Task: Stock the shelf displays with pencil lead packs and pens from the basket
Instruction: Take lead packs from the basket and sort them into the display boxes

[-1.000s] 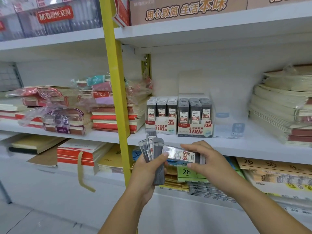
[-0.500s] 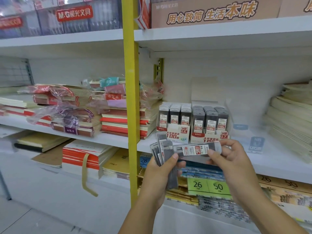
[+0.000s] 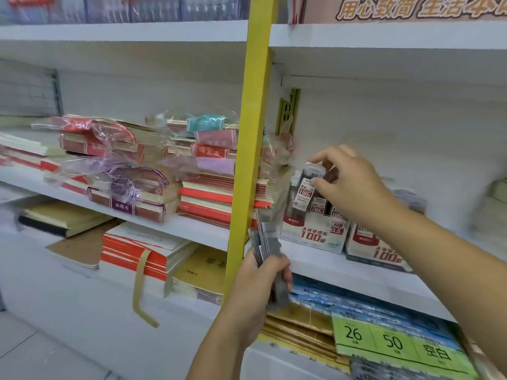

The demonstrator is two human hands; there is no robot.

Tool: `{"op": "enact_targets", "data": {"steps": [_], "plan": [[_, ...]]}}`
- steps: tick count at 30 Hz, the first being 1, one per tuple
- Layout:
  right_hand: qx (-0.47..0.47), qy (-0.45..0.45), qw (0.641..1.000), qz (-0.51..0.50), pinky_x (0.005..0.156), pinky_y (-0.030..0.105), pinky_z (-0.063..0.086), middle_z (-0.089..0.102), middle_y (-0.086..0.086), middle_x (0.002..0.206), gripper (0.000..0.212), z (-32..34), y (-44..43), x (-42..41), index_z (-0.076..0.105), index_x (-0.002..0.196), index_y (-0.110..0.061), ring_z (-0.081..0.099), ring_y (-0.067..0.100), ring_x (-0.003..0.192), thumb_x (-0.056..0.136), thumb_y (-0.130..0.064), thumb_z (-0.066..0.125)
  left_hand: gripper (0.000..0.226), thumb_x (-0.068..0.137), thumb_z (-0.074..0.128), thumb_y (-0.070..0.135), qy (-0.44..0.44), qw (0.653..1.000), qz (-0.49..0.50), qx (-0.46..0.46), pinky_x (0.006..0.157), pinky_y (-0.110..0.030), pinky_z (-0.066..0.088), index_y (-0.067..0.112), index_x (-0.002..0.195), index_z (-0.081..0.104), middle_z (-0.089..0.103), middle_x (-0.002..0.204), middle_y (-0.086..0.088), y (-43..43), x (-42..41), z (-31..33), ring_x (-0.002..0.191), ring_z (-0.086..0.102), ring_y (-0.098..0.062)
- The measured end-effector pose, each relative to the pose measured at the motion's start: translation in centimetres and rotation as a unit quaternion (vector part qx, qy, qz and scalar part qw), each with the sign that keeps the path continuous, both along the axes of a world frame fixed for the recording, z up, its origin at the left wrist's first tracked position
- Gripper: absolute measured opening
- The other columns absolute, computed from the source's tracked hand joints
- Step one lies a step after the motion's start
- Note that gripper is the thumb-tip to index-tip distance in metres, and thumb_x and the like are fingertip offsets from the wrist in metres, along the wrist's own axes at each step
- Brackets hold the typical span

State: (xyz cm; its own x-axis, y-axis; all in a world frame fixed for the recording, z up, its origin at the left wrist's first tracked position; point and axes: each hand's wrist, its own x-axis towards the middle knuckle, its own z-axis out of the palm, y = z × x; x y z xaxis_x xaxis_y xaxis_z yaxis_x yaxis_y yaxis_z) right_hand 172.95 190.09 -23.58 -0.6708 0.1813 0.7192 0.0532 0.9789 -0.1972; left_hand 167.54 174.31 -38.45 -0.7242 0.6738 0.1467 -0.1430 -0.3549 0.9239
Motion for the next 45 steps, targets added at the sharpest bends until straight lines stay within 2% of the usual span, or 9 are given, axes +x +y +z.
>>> {"op": "enact_targets", "data": {"steps": [4,9,13,16,19,26,30,38,45], "plan": [[0.002,-0.072,0.997,-0.036,0.078,0.029,0.045,0.044,-0.005,0.102,0.032,-1.6,0.5,-2.1,0.064,0.12,-0.028,0.051,0.014,0.09,0.088,-0.023,0.068,0.011,0.092,0.063,0.021,0.003,1.0,-0.025,-0.001,0.074,-0.034,0.052,0.017,0.101,0.068,0.071,0.082,-0.001,-0.3,-0.5,-0.4,0.082,0.065,-0.017],[0.169,-0.06,0.975,-0.128,0.076,0.032,0.037,0.037,-0.001,0.102,0.048,-2.9,-0.1,-1.5,0.05,0.139,-0.022,0.042,0.019,0.101,0.093,-0.028,0.062,0.023,0.102,0.055,0.02,0.017,0.999,-0.038,0.015,0.077,-0.03,0.058,0.014,0.122,0.065,0.077,0.111,-0.006,-0.7,-0.1,-0.4,0.098,0.074,-0.019],[-0.053,0.016,0.998,0.012,0.073,0.017,0.041,0.049,-0.012,0.099,0.032,-5.8,-2.0,2.0,0.058,0.129,-0.029,0.048,-0.003,0.087,0.097,-0.029,0.055,0.029,0.095,0.062,0.027,0.002,0.997,-0.067,0.034,0.064,-0.028,0.059,0.018,0.122,0.067,0.075,0.115,-0.009,-1.1,0.6,0.1,0.094,0.075,-0.021],[-0.301,-0.015,0.944,0.131,0.062,0.011,0.046,0.061,-0.016,0.092,0.027,-8.6,-3.7,4.5,0.059,0.116,-0.045,0.057,-0.008,0.077,0.094,-0.031,0.06,0.025,0.087,0.069,0.032,0.015,0.995,-0.087,0.044,0.072,-0.032,0.061,0.028,0.111,0.074,0.075,0.116,-0.01,-1.2,1.7,0.3,0.102,0.074,-0.024],[-0.405,0.0,0.896,0.181,0.061,0.021,0.055,0.069,-0.011,0.085,0.037,-10.4,-3.9,6.1,0.06,0.113,-0.046,0.066,0.006,0.074,0.09,-0.019,0.068,0.026,0.086,0.07,0.034,0.025,0.994,-0.106,0.033,0.076,-0.03,0.06,0.032,0.112,0.073,0.075,0.116,-0.008,-1.0,2.7,0.2,0.104,0.073,-0.023],[-0.46,0.027,0.864,0.205,0.055,0.021,0.05,0.069,-0.003,0.083,0.037,-10.5,-1.8,8.3,0.062,0.106,-0.044,0.062,0.012,0.059,0.09,-0.011,0.067,0.046,0.084,0.065,0.048,0.005,0.991,-0.127,-0.048,0.07,-0.03,0.059,0.022,0.122,0.066,0.075,0.117,-0.009,-0.4,4.5,-0.7,0.106,0.072,-0.026],[-0.44,0.013,0.879,0.184,0.061,0.023,0.054,0.071,-0.002,0.088,0.028,-10.5,-1.6,9.0,0.054,0.111,-0.036,0.069,0.016,0.067,0.088,-0.03,0.068,0.031,0.085,0.071,0.051,0.042,0.992,-0.092,-0.081,0.072,-0.029,0.052,0.033,0.109,0.073,0.076,0.11,-0.004,-0.4,4.6,-0.8,0.098,0.067,-0.021],[-0.485,0.003,0.857,0.173,0.075,0.02,0.057,0.074,-0.012,0.106,0.027,-11.0,-0.3,10.2,0.053,0.122,-0.04,0.07,0.006,0.096,0.1,-0.024,0.05,0.018,0.087,0.077,0.022,0.027,0.995,-0.019,-0.091,0.07,-0.032,0.054,0.039,0.092,0.075,0.077,0.099,-0.004,0.0,4.1,-1.5,0.085,0.061,-0.021],[-0.502,0.043,0.849,0.156,0.074,0.031,0.06,0.075,-0.004,0.102,0.024,-11.1,0.1,10.3,0.06,0.109,-0.03,0.073,0.016,0.085,0.093,-0.012,0.063,0.023,0.089,0.075,0.025,0.063,0.993,0.001,-0.104,0.068,-0.025,0.057,0.048,0.091,0.072,0.077,0.095,0.009,0.3,4.1,-1.4,0.078,0.069,-0.007]]}}
